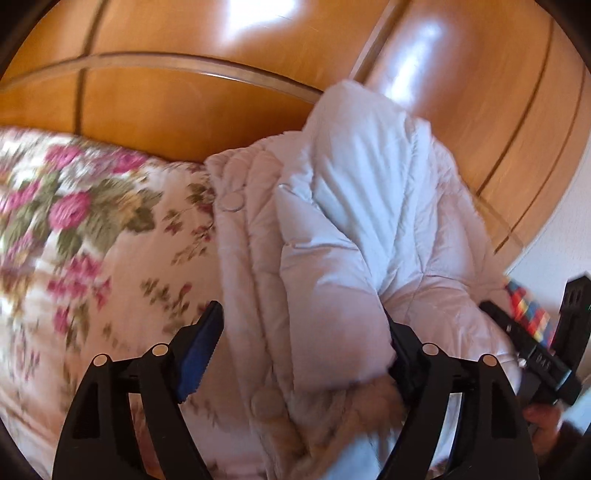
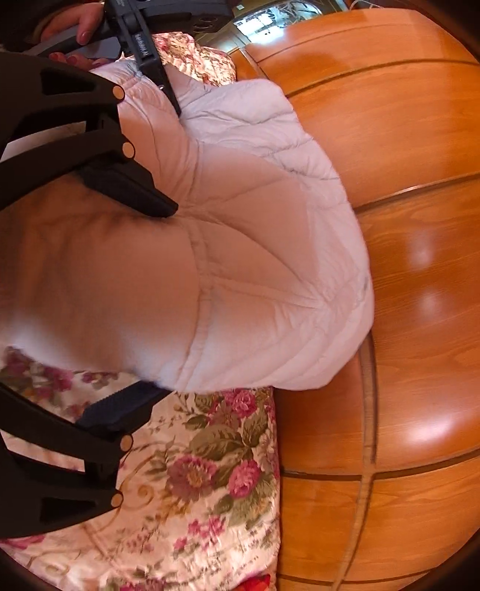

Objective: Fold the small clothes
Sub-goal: 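Carry the jacket bundle toward the headboard and lower it onto the bedspread with both grippers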

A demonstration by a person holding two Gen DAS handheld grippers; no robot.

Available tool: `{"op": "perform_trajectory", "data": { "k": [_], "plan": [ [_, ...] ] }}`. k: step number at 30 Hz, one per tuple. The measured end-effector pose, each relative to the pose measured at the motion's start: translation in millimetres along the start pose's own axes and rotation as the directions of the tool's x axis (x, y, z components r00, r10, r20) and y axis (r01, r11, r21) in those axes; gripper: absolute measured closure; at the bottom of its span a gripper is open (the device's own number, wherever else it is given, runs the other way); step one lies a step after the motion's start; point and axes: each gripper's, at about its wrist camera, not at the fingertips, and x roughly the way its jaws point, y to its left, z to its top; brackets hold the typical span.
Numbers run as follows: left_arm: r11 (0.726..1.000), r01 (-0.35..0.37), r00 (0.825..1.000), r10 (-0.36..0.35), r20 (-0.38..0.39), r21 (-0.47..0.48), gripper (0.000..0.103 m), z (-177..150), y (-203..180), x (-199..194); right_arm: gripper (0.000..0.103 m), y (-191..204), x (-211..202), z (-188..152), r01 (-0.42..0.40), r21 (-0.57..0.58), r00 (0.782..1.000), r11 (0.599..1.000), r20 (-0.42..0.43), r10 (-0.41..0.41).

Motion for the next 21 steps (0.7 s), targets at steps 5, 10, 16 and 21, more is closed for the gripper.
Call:
{"op": "perform_trajectory", "data": {
  "k": [5,10,16,21],
  "plan": [
    [0.999,-0.020,0.992,0.023,0.121,-0.025,0.025,-6.4,-9.7,-51.8,0.009,-0.2,-34.8,10.4,0.020,-0.043,0.998,0.999,0.063,-0.017],
    [0.993,-0.022,0.971,-0.007,0.240,0.120,0.028,19.1,-53.2,-78.8,0.018,-6.8,-39.5,43.9,0.034,-0.001,0.996,0.999,0.084,-0.034],
    [0.938,-0.121,0.986,0.075,0.152,0.326,0.031,59.4,-121.6,-21.0,0.048,2.8,15.2,96.4,0.101,-0.007,0.995,0.995,-0.014,-0.102],
    [0.867,-0.277,0.958,0.283,0.048,0.413,0.031,75.3,-115.0,48.2,0.049,7.4,69.7,121.6,0.090,0.017,0.991,0.996,-0.103,-0.087]
  ]
}}
